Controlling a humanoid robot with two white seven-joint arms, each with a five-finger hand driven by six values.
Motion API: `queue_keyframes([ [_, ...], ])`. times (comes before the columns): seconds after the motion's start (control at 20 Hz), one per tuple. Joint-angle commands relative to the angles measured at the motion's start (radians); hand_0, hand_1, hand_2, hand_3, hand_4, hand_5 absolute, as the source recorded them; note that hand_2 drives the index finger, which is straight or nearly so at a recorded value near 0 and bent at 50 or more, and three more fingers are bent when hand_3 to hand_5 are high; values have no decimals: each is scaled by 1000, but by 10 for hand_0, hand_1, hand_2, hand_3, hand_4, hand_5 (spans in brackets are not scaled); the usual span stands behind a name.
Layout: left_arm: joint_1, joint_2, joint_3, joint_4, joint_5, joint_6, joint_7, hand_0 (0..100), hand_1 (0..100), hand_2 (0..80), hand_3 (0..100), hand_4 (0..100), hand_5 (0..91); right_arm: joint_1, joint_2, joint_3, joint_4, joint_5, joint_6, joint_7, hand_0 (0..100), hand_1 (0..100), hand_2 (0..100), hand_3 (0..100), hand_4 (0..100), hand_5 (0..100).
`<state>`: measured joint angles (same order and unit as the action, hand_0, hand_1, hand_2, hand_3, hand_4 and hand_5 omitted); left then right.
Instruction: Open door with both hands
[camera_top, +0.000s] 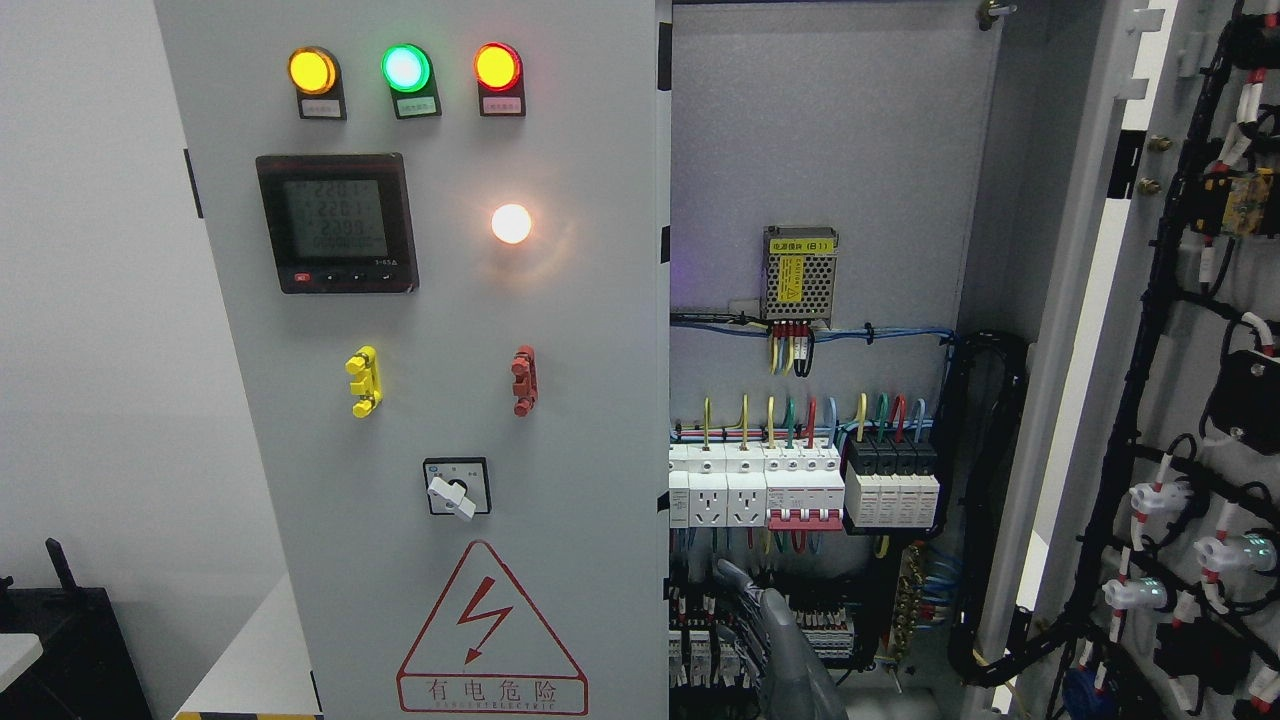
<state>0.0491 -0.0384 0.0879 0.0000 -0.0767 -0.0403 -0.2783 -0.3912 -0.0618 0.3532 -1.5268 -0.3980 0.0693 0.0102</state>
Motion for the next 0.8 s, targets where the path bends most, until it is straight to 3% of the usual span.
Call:
queue_keyframes([
  [0.0, 0, 0, 1, -3, 0, 0, 2, 0, 0, 0, 0, 32, 0, -21, -6, 26, 16, -30, 7, 2, 0, 0, 0, 0, 0, 0],
  [0.75, 0, 0, 1, -3, 0, 0, 1, 0, 0, 0, 0, 32, 0, -55, -13, 58, 36, -67, 9, 2, 0, 0, 0, 0, 0, 0],
])
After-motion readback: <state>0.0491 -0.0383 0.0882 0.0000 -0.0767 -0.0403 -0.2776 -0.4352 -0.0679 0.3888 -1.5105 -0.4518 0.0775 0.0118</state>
